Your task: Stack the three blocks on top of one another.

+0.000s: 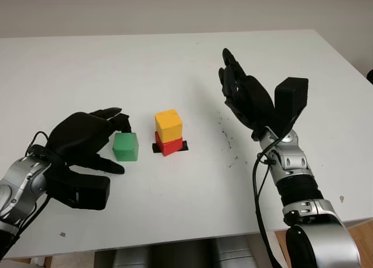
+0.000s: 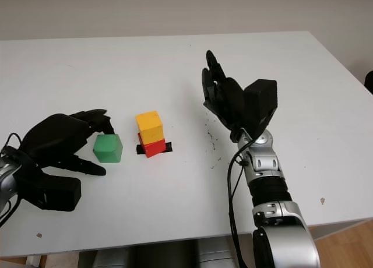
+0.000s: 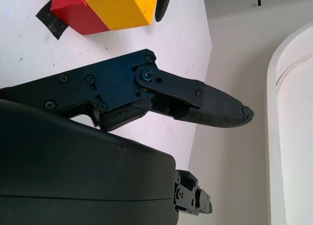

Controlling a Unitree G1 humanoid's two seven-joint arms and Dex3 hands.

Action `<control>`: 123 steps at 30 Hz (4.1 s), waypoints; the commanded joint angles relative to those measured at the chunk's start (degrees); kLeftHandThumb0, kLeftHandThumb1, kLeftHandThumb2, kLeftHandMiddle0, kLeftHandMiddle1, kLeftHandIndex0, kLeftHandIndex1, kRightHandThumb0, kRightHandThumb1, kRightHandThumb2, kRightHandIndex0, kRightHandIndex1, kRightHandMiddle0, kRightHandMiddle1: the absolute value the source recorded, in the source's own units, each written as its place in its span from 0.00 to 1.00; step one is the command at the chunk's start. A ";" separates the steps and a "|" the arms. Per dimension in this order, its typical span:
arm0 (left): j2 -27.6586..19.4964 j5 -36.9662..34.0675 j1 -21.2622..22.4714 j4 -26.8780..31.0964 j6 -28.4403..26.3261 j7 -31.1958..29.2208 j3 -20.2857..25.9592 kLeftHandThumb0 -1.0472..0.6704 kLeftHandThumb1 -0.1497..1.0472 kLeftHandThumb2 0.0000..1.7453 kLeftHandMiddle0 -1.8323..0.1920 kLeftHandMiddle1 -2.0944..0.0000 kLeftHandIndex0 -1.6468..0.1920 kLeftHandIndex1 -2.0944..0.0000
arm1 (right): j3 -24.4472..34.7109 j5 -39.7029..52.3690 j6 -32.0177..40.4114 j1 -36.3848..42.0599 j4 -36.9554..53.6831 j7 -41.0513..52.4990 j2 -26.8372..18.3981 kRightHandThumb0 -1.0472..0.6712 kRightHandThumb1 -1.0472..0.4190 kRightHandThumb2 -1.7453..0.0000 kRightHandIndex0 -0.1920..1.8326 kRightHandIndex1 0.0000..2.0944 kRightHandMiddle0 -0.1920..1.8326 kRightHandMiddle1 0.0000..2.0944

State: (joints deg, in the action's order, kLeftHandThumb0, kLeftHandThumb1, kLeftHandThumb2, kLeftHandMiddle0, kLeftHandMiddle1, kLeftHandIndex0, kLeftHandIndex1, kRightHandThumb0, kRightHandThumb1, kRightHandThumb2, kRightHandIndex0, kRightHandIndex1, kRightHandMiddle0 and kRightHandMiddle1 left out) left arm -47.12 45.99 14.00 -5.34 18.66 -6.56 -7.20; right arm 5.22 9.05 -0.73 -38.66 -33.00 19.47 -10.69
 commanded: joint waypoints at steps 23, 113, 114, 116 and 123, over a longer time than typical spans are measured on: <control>6.00 -19.62 1.89 -9.93 8.68 5.33 3.29 0.42 1.00 0.08 0.95 0.55 0.88 0.17 | 0.74 0.63 -0.62 -0.28 0.61 0.51 -0.22 0.21 0.00 0.59 0.00 0.00 0.00 0.00; 27.85 -54.63 8.70 15.25 -44.80 -8.22 11.81 0.36 1.00 0.13 0.80 0.98 0.70 0.12 | 1.27 0.72 -0.72 -0.82 -0.29 1.51 0.54 0.22 0.00 0.63 0.00 0.00 0.00 0.00; 27.89 -54.46 8.54 15.12 -44.84 -8.19 11.65 0.36 1.00 0.13 0.80 0.98 0.70 0.12 | 1.33 0.88 -0.39 -0.74 -0.01 1.47 0.56 0.22 0.00 0.63 0.00 0.00 0.00 0.00; 28.01 -54.38 8.32 14.95 -44.92 -8.34 11.55 0.36 1.00 0.14 0.80 0.98 0.70 0.12 | 1.37 1.06 0.05 -0.63 0.38 1.46 0.54 0.21 0.00 0.64 0.00 0.00 0.00 0.00; 28.39 -54.47 7.95 14.20 -44.99 -9.22 10.77 0.35 1.00 0.14 0.81 0.98 0.70 0.12 | 1.20 0.90 0.51 -0.31 1.09 1.40 0.31 0.21 0.00 0.64 0.00 0.00 0.00 0.00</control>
State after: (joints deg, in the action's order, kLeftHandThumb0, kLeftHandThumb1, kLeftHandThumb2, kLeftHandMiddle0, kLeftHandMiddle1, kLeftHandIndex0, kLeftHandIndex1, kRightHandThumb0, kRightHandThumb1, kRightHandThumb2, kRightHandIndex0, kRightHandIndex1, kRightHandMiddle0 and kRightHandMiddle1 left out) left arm -19.15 -8.49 22.23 8.96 -26.83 -15.46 3.84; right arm 6.44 9.84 -0.30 -38.66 -33.23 20.85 -10.12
